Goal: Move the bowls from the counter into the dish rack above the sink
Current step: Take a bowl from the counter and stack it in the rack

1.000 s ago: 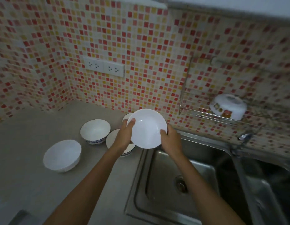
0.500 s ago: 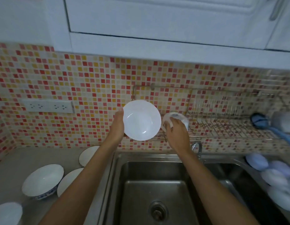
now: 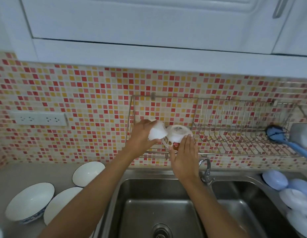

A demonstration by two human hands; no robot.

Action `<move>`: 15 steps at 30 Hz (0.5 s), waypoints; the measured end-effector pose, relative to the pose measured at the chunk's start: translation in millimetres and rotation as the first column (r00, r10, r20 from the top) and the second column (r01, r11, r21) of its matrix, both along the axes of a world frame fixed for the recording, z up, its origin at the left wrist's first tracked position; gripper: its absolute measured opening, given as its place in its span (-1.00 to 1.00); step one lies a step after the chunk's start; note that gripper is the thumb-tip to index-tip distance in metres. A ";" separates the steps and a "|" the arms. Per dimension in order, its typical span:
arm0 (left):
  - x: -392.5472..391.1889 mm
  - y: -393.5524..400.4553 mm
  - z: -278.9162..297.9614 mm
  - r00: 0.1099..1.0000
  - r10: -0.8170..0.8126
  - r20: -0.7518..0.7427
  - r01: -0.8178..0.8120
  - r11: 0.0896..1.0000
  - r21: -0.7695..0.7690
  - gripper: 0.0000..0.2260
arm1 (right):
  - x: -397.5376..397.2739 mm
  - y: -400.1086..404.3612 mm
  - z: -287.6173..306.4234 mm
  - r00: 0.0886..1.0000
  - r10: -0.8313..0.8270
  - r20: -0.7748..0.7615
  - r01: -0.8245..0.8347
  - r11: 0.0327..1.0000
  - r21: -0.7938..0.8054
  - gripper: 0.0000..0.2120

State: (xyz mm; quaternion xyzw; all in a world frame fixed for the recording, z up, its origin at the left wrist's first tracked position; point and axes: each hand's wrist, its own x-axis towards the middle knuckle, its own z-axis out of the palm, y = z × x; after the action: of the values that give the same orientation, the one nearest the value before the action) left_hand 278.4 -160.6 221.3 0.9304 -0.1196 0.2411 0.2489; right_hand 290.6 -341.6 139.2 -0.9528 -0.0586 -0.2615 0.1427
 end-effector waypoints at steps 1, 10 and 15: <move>4.9 -1.0 -3.7 0.999 0.034 -0.015 -0.032 0.997 0.073 -0.33 | 0.1 -0.3 0.0 1.000 0.002 0.004 -0.002 1.000 0.000 -0.23; 25.3 -10.5 -28.5 0.977 0.179 -0.117 -0.154 0.969 0.195 -0.31 | 0.1 3.3 -1.3 0.999 -0.015 0.041 0.013 0.999 0.036 -0.23; 25.8 -10.3 -28.8 0.963 0.171 -0.207 -0.149 0.982 0.119 -0.37 | -1.0 1.8 -0.4 0.998 0.001 0.055 -0.003 0.999 0.042 -0.21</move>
State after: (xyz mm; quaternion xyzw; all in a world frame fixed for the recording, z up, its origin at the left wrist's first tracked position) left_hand 304.3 -170.9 192.5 0.9692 -0.0284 0.1513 0.1924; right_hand 289.7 -339.9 138.8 -0.9420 -0.0581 -0.2888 0.1611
